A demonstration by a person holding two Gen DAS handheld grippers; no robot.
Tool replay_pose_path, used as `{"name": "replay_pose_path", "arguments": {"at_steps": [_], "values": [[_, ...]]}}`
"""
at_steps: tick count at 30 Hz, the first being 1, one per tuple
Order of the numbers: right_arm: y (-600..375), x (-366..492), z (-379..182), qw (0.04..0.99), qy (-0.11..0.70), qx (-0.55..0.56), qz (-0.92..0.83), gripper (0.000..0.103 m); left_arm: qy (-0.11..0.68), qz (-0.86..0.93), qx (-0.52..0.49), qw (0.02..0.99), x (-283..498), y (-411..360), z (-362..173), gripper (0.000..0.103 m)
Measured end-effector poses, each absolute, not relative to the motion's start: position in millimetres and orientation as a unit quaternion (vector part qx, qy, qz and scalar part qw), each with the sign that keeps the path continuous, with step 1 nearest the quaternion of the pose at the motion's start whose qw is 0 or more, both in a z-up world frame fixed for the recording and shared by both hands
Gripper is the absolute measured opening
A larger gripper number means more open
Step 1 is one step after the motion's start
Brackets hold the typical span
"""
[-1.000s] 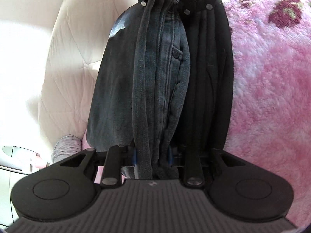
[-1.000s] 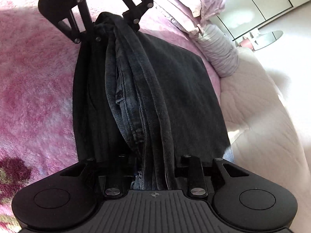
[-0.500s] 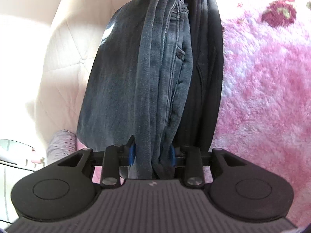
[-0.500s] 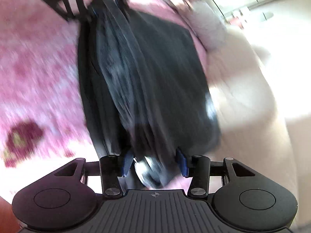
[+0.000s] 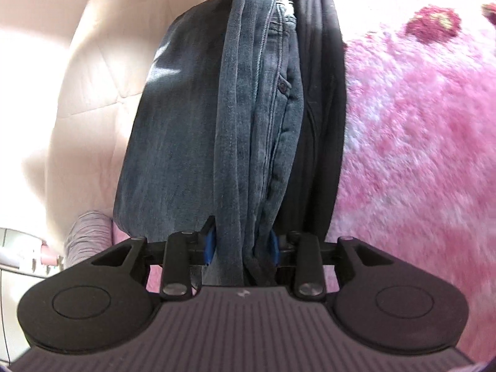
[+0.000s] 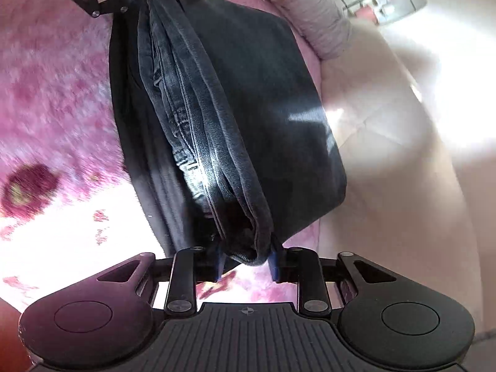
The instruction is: Fold clothes
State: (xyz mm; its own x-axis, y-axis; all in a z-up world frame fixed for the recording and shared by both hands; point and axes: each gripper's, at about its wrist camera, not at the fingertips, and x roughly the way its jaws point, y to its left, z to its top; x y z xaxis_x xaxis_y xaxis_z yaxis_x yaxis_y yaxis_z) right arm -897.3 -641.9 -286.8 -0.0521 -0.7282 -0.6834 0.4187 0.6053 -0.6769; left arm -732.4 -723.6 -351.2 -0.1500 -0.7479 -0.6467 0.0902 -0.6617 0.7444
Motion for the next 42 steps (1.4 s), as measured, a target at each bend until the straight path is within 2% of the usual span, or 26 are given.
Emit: {"name": "replay_pose_path", "arguments": {"at_steps": [5,8,12,15,18,19,20,22,26,29,32,35,42], "values": [[-627,-903,-247,0.684,0.587,-0.046,-0.431,0.028,-0.215,-0.727,0.583,0.291,-718,-733,-322,0.034],[-633,-907,-214,0.715,0.541,0.017,-0.442,0.028,-0.163,-0.746,0.566,0.311,-706,-728,-293,0.033],[-675,-914,-183,0.745,0.466,0.099,-0.467,0.028,-0.100,-0.763,0.537,0.347,-697,-737,-261,0.027],[-703,-920,-187,0.751,0.434,0.142,-0.476,0.028,-0.053,-0.767,0.524,0.367,-702,-763,-257,0.027],[-747,-919,-218,0.746,0.441,0.192,-0.461,0.028,-0.003,-0.767,0.529,0.364,-709,-781,-274,0.024],[-767,-921,-230,0.739,0.450,0.225,-0.447,0.028,-0.003,-0.766,0.534,0.358,-711,-781,-283,0.023],[-766,-926,-241,0.739,0.445,0.248,-0.442,0.028,-0.002,-0.765,0.539,0.352,-712,-781,-292,0.018],[-767,-931,-237,0.749,0.444,0.245,-0.428,0.028,-0.008,-0.762,0.545,0.350,-715,-779,-296,0.017],[-798,-950,-201,0.745,0.390,0.248,-0.481,0.028,0.010,-0.759,0.547,0.354,-715,-780,-292,0.017],[-840,-963,-201,0.728,0.374,0.262,-0.511,0.028,-0.002,-0.758,0.552,0.347,-716,-778,-292,0.017],[-884,-967,-241,0.698,0.380,0.355,-0.492,0.028,-0.001,-0.760,0.554,0.340,-715,-780,-291,0.017],[-898,-973,-244,0.698,0.374,0.378,-0.480,0.029,0.021,-0.755,0.561,0.337,-717,-788,-284,0.017],[-843,-972,-217,0.706,0.369,0.334,-0.503,0.029,0.042,-0.774,0.500,0.385,-714,-848,-239,0.021]]}}
